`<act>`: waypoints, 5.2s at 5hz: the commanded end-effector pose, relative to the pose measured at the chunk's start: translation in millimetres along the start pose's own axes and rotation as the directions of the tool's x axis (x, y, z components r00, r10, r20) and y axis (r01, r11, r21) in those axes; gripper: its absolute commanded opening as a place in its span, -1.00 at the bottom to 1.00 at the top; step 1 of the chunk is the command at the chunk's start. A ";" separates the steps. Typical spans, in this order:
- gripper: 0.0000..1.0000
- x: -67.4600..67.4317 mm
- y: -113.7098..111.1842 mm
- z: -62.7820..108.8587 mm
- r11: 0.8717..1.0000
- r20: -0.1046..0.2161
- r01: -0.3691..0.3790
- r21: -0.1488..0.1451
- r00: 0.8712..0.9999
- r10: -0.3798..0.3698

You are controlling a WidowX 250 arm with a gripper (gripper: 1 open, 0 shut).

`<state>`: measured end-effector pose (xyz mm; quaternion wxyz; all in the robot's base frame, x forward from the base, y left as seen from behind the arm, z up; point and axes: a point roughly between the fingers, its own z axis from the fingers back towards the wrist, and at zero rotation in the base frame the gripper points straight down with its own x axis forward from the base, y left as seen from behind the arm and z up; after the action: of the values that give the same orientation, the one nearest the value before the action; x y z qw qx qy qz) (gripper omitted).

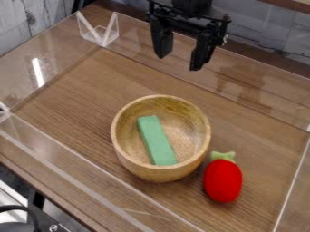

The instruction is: Move the red fruit to the left side of the table

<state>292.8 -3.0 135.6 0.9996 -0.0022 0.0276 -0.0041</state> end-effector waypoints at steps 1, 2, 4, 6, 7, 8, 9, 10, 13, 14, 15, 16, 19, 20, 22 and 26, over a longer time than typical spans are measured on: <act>1.00 -6.4 -5.0 -12.3 0.999 -0.036 -0.040 -0.005 0.999 0.039; 1.00 -22.7 -36.5 -20.7 0.993 -0.054 -0.117 -0.025 0.992 0.116; 1.00 -41.8 -103.2 -36.7 0.912 -0.051 -0.401 -0.084 0.916 0.398; 1.00 -45.1 -112.5 -61.5 0.686 -0.067 -0.708 -0.170 0.702 0.709; 1.00 -45.0 -112.8 -70.7 0.597 -0.077 -0.780 -0.188 0.617 0.783; 1.00 -44.7 -113.6 -77.7 0.525 -0.085 -0.828 -0.198 0.548 0.832; 1.00 -44.6 -116.0 -82.3 0.485 -0.089 -0.851 -0.200 0.509 0.856; 1.00 -44.9 -118.1 -85.1 0.455 -0.089 -0.868 -0.199 0.479 0.874; 1.00 -47.2 -120.4 -89.2 0.409 -0.069 -0.892 -0.191 0.428 0.901; 1.00 -47.4 -120.6 -89.7 0.396 -0.065 -0.899 -0.186 0.414 0.908; 1.00 -47.4 -120.3 -90.5 0.386 -0.062 -0.905 -0.180 0.402 0.914; 1.00 -47.0 -120.2 -90.7 0.378 -0.059 -0.909 -0.175 0.392 0.918; 1.00 -44.2 -121.5 -90.2 0.355 -0.056 -0.921 -0.163 0.367 0.928; 1.00 -43.3 -121.1 -90.5 0.338 -0.060 -0.927 -0.163 0.351 0.934; 1.00 -45.4 -117.5 -108.3 0.324 -0.040 -0.935 -0.145 0.333 0.942; -1.00 -42.2 -101.3 -56.1 0.371 -0.022 -0.902 -0.219 0.385 0.923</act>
<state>238.9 -103.1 70.1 0.8304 -0.0649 -0.0136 0.5532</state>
